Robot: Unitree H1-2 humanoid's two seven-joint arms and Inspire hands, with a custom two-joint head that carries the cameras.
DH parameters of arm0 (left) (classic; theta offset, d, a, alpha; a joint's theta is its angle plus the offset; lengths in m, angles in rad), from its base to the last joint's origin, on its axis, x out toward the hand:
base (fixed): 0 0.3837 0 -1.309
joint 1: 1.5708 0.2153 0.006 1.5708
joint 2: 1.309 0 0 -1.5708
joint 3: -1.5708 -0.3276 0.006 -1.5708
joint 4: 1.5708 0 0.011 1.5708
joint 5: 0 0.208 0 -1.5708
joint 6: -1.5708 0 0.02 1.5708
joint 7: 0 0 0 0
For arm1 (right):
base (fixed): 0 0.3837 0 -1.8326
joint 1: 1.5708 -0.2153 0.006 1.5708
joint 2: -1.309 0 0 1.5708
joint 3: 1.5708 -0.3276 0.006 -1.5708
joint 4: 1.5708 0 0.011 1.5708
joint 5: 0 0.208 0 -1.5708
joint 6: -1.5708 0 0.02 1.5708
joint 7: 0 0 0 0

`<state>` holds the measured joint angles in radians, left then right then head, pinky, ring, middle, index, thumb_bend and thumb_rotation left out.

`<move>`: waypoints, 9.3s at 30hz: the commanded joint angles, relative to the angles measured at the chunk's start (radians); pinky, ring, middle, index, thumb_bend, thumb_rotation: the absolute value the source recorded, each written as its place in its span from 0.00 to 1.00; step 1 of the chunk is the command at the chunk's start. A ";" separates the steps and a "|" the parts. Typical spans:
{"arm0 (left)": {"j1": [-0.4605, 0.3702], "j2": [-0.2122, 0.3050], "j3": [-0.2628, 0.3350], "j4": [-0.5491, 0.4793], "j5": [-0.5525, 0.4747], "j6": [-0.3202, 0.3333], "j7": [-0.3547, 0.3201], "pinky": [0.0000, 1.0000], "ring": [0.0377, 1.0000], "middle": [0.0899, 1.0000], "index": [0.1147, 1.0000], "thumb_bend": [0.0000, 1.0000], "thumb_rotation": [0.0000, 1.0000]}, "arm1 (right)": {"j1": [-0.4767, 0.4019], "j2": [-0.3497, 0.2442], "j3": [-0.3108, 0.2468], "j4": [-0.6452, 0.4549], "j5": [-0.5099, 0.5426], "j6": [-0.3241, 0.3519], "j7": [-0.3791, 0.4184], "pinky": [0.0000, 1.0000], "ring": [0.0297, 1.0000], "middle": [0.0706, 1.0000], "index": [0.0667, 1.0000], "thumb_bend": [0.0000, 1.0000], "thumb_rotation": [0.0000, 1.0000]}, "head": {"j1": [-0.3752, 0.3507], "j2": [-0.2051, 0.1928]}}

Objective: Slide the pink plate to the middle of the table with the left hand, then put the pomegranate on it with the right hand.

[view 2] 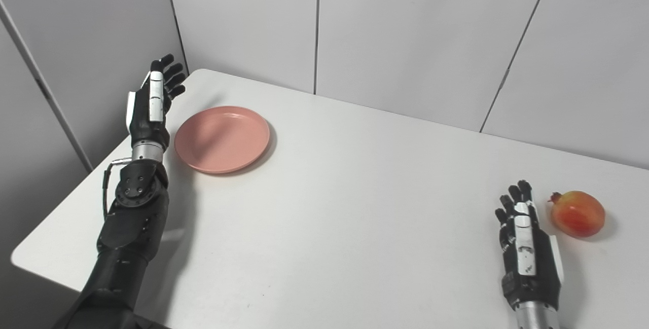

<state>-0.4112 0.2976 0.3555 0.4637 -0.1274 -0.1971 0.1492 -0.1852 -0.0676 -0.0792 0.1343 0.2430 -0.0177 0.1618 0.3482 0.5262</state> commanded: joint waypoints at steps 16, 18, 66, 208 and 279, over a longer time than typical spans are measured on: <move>-0.068 0.053 0.003 0.121 -0.015 -0.087 0.020 0.79 0.82 0.81 0.79 0.73 1.00 | -0.017 -0.006 -0.009 -0.029 0.018 -0.022 0.010 1.00 1.00 1.00 1.00 0.63 0.85 | 0.002 0.005; -0.070 0.053 0.001 0.135 -0.027 -0.083 0.009 0.81 0.82 0.81 0.79 0.73 1.00 | -0.017 -0.006 -0.009 -0.030 0.017 -0.019 0.008 1.00 1.00 1.00 1.00 0.63 0.84 | 0.002 0.006; -0.079 -0.049 -0.137 0.067 -0.107 0.067 -0.147 0.88 0.88 0.88 0.86 0.66 1.00 | -0.028 -0.010 -0.017 -0.036 0.014 -0.017 -0.007 1.00 1.00 1.00 1.00 0.64 0.84 | -0.007 0.024; 0.101 -0.285 -0.463 -0.214 0.032 0.169 -0.344 0.96 0.98 1.00 0.99 0.61 1.00 | -0.042 0.143 0.053 -0.056 -0.091 -0.012 -0.124 0.98 0.95 0.96 0.94 0.65 0.74 | -0.521 0.105; 0.047 -0.300 -0.345 -0.104 -0.039 0.087 -0.322 0.95 0.97 0.98 0.98 0.58 1.00 | -0.258 -0.255 0.020 0.113 -0.722 0.088 -0.352 0.82 0.93 0.98 0.99 0.90 0.38 | -0.646 0.119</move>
<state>-0.3474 -0.0143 0.0070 0.3649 -0.1575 -0.0809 -0.1562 -0.3850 -0.2886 -0.0578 0.2667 -0.4715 0.0582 -0.1899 -0.2991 0.6458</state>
